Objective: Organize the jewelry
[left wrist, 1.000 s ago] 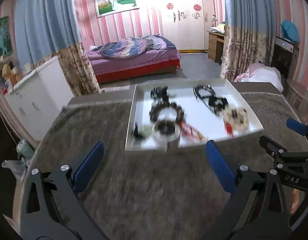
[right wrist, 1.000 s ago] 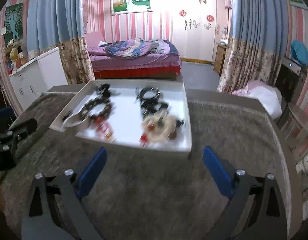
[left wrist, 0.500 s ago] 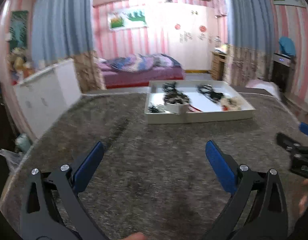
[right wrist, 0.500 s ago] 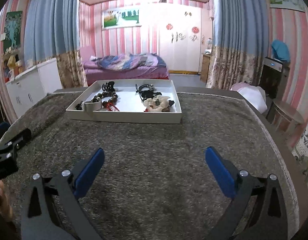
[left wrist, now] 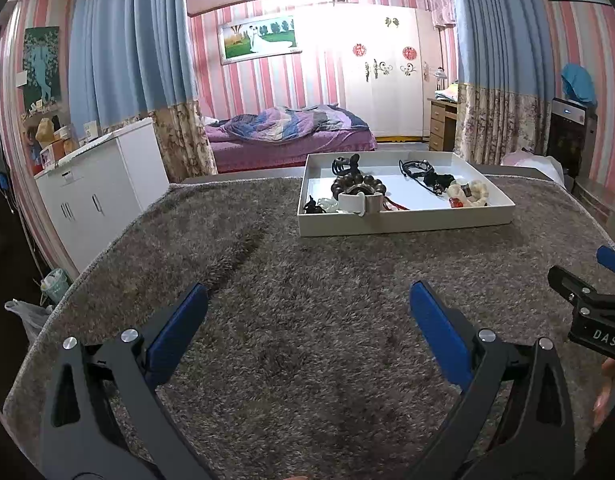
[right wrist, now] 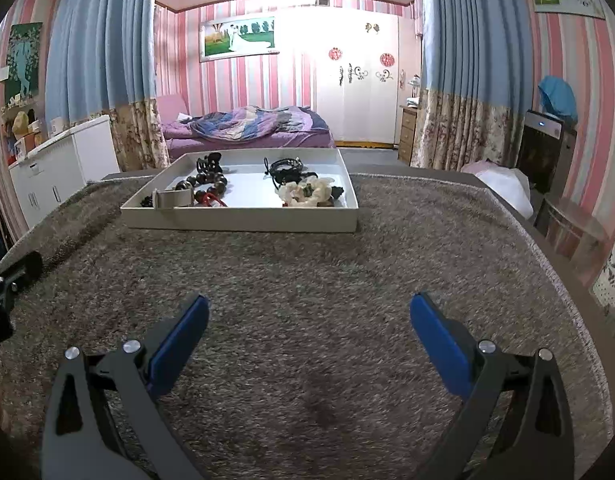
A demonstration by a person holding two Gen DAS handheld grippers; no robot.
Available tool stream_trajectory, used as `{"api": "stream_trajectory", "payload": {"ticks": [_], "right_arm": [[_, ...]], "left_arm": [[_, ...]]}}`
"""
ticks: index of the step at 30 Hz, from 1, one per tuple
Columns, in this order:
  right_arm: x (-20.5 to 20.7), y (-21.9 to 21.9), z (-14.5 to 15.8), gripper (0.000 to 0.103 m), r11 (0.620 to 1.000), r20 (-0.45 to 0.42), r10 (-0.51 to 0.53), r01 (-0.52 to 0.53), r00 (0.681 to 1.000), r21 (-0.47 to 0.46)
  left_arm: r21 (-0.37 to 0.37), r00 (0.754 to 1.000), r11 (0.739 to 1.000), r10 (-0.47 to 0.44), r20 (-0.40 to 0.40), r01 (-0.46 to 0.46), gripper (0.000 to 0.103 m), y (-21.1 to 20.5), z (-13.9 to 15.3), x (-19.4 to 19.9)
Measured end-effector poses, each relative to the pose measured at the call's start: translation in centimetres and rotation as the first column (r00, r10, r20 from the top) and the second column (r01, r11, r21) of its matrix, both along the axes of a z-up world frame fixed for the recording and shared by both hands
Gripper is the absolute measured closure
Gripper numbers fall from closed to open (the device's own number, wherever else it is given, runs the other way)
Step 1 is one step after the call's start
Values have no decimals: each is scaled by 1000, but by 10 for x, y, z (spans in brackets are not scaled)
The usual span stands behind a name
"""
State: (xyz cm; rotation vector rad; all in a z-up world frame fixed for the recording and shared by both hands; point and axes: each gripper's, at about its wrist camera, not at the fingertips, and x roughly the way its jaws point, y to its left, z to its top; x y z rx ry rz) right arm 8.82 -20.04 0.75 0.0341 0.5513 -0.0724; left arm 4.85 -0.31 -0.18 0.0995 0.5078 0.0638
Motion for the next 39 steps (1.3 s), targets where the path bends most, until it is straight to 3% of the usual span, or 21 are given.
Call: {"api": "stream_trajectory", "payload": {"ticks": [6,28,39], "right_arm": [[3,-7,-3,2,999,-20,-17,17,1000,28],[-7,-13,5,2,999,34,-48,47,998,28],[-6,-12,6,2,999,35,-48,47,998,20]], "left_arm": [[-41,1000,999,-8,-13,7,3,6,1,-1],[-4,997,1000,13,-81,-13,3,4,-12,14],[-5,997,1000,15,-74,-16,3,5,-11,14]]}}
